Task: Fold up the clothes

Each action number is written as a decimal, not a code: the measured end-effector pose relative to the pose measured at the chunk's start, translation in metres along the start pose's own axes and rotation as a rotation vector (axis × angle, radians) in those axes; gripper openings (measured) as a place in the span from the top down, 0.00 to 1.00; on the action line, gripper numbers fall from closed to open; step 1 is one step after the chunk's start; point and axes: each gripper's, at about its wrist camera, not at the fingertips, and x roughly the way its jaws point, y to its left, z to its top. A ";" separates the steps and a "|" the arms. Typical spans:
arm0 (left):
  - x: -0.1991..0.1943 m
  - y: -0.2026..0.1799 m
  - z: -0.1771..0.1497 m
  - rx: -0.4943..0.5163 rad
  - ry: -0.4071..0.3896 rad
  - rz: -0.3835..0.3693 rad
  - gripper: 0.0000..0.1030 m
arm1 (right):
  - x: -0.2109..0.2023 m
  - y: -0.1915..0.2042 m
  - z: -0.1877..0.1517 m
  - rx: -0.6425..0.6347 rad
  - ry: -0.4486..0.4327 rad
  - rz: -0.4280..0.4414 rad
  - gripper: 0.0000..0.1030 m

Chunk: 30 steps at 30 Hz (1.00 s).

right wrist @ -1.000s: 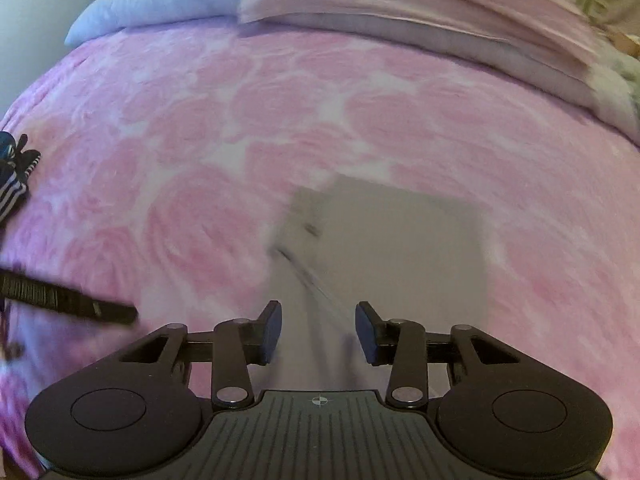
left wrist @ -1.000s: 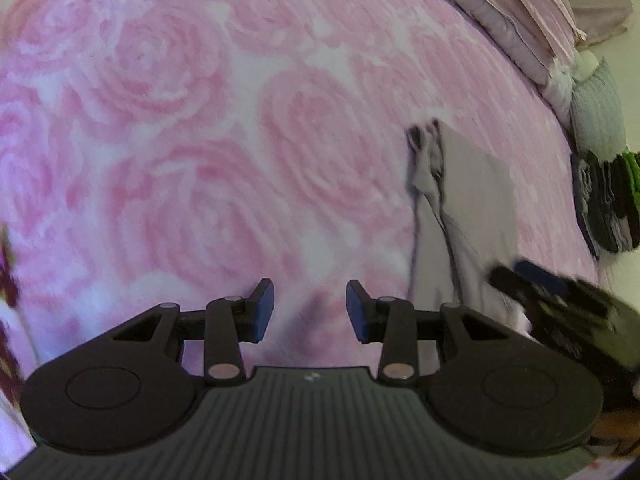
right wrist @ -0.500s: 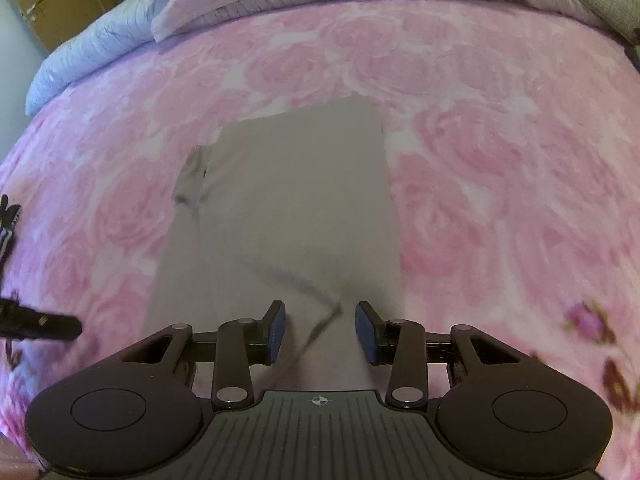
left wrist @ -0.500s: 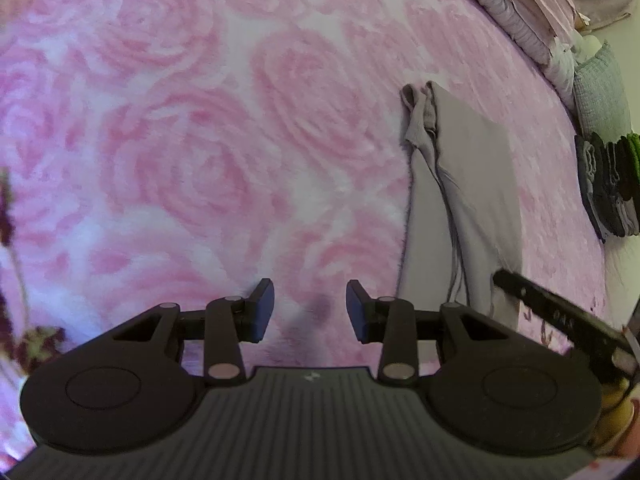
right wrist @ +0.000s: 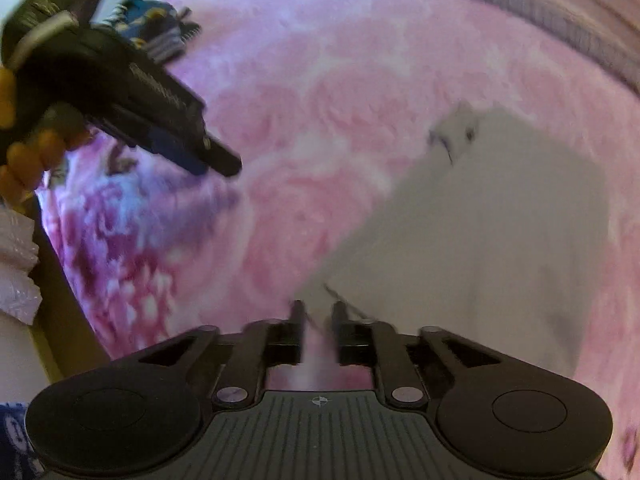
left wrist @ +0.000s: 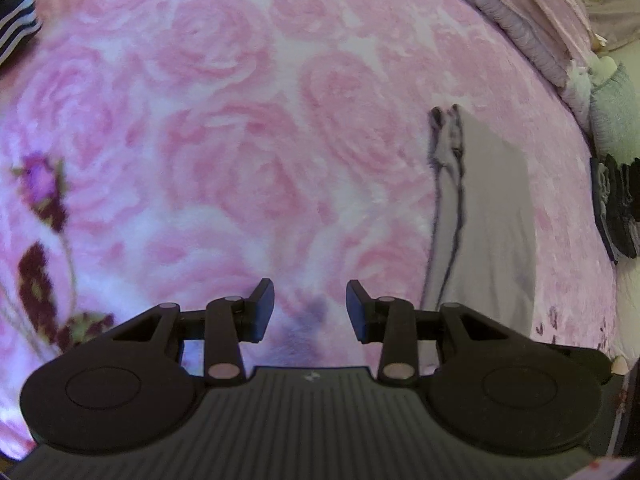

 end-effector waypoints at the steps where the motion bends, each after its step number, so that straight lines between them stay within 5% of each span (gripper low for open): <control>1: 0.000 -0.004 0.003 0.014 -0.006 -0.011 0.68 | -0.005 -0.007 -0.001 0.036 -0.006 0.000 0.75; 3: 0.001 -0.012 0.010 0.044 -0.018 -0.031 0.69 | -0.021 -0.029 -0.001 0.129 -0.028 -0.012 0.64; 11: 0.030 -0.088 0.056 0.224 -0.088 -0.181 0.71 | -0.060 -0.170 0.001 0.530 -0.110 -0.293 0.63; 16: 0.064 -0.130 0.081 0.301 -0.092 -0.194 0.72 | -0.044 -0.241 0.013 0.738 -0.113 -0.272 0.63; 30: 0.114 -0.150 0.107 0.317 -0.020 -0.060 0.80 | 0.003 -0.266 0.055 0.703 -0.021 -0.280 0.63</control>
